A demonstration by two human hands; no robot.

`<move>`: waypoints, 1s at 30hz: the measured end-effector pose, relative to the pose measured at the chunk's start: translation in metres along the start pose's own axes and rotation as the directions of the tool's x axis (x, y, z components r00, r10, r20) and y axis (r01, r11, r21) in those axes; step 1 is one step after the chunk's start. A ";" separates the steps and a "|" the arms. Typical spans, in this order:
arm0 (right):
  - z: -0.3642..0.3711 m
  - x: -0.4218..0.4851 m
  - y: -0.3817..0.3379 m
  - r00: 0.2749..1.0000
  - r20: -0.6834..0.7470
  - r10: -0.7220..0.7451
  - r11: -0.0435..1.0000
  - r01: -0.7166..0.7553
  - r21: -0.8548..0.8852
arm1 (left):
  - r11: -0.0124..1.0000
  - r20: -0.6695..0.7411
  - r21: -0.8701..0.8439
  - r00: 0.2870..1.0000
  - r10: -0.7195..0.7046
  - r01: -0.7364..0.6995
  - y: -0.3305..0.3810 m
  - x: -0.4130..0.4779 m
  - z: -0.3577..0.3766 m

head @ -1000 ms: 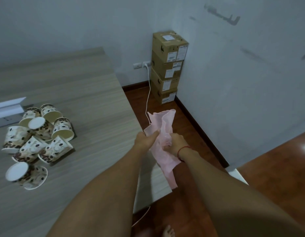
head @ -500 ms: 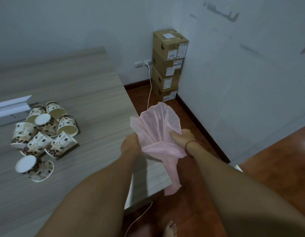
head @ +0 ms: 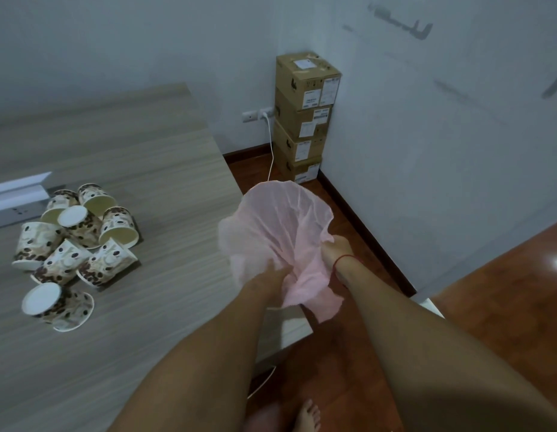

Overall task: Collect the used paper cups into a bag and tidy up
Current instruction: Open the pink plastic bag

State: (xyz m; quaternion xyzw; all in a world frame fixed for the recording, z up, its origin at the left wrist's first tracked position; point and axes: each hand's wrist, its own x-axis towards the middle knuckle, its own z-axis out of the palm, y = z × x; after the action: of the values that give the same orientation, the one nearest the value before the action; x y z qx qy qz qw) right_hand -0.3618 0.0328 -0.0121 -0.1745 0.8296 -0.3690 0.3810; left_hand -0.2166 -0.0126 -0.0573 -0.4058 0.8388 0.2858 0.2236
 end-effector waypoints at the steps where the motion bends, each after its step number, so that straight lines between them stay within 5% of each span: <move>1: -0.002 0.000 -0.002 1.000 0.003 0.017 1.000 -0.017 0.022 | 0.999 0.043 0.016 0.998 -0.043 0.042 -0.003 -0.002 0.002; 4: -0.007 -0.003 -0.011 0.992 0.122 0.037 0.999 -0.032 -0.040 | 0.992 0.103 0.052 0.987 -0.121 0.117 -0.005 -0.009 -0.003; 8: -0.003 -0.009 -0.016 0.973 0.227 0.026 0.939 0.055 -0.340 | 0.984 0.029 0.021 0.984 -0.175 0.175 -0.010 -0.015 -0.007; 15: 0.000 -0.005 -0.029 0.982 -0.137 -0.131 0.980 0.107 -0.171 | 0.954 0.093 0.043 0.949 -0.301 0.298 -0.042 -0.020 0.003; 20: -0.008 -0.005 -0.050 0.920 -0.328 -0.213 0.977 0.192 -0.095 | 0.912 -0.015 -0.112 0.917 -0.398 0.394 -0.059 -0.032 -0.009; 26: 0.010 -0.030 -0.060 0.978 -0.053 -0.202 0.969 0.191 -0.154 | 0.936 -0.214 -0.179 0.916 -0.339 0.305 -0.063 -0.052 -0.049; 30: 0.034 -0.055 -0.081 0.958 0.102 -0.268 0.953 0.279 -0.115 | 0.938 -0.398 -0.206 0.852 -0.341 0.279 -0.071 -0.067 -0.072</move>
State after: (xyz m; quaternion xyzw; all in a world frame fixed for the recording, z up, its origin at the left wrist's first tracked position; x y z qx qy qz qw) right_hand -0.2998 -0.0056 0.0611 -0.3275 0.8022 -0.3566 0.3493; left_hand -0.1319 -0.0594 0.0153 -0.6032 0.7684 0.2084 0.0481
